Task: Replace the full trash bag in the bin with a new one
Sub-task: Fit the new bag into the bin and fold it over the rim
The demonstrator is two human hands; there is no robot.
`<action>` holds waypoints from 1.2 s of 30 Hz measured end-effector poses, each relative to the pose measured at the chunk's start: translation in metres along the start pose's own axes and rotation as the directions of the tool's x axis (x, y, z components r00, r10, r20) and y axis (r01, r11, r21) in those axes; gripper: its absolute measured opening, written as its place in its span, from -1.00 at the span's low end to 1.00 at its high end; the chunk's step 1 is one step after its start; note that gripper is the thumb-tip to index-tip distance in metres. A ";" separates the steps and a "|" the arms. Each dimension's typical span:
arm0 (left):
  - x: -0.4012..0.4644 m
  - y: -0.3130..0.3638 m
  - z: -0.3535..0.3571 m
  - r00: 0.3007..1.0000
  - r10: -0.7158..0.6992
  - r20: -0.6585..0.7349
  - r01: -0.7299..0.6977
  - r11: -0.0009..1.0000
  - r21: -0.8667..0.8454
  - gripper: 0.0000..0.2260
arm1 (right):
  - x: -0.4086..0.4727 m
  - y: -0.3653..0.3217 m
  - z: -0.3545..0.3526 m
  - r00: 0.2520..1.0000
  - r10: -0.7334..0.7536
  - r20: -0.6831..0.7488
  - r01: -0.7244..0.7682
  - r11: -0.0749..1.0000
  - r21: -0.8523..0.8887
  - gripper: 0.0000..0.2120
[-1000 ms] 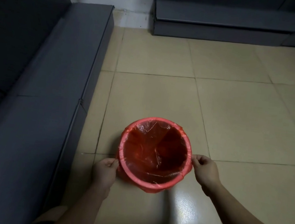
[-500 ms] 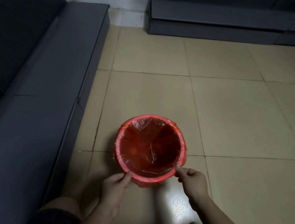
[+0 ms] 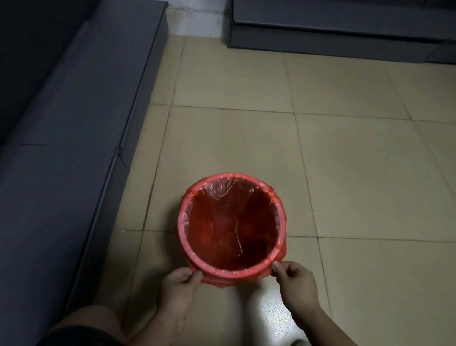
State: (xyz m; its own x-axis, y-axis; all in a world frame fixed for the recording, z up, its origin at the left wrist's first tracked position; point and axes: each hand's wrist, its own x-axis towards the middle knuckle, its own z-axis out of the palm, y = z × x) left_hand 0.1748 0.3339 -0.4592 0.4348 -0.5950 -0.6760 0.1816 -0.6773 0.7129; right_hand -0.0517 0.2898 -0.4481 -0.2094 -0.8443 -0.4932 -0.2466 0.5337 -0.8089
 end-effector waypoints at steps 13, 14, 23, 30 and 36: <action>0.019 0.096 -0.021 0.983 0.185 -0.021 -0.186 0.980 -0.076 -0.84 | 0.040 -0.055 -0.016 0.990 -0.136 -0.042 0.138 0.989 0.048 -0.89; 0.021 0.097 -0.020 0.989 0.144 -0.029 -0.146 0.985 -0.092 -0.87 | 0.044 -0.054 -0.014 0.993 -0.113 -0.043 0.116 0.990 0.084 -0.88; 0.048 0.081 -0.012 0.995 -0.056 -0.082 0.031 0.962 -0.271 -0.75 | 0.056 -0.035 -0.003 0.999 -0.001 -0.052 0.015 0.960 0.278 -0.69; 0.057 0.097 -0.019 0.977 0.031 -0.209 -0.063 0.987 -0.146 -0.73 | 0.060 -0.058 -0.016 0.990 -0.071 -0.125 0.084 0.991 0.104 -0.87; 0.070 0.146 0.000 0.935 0.350 -0.056 -0.340 0.931 0.134 -0.67 | 0.099 -0.105 -0.005 0.951 -0.307 -0.046 0.287 0.927 -0.242 -0.77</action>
State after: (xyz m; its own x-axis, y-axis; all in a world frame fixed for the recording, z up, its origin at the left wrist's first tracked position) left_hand 0.2321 0.1936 -0.4023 0.5195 -0.7690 -0.3725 -0.0969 -0.4861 0.8685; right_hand -0.0514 0.1505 -0.4108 -0.1675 -0.9641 -0.2061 -0.5178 0.2639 -0.8138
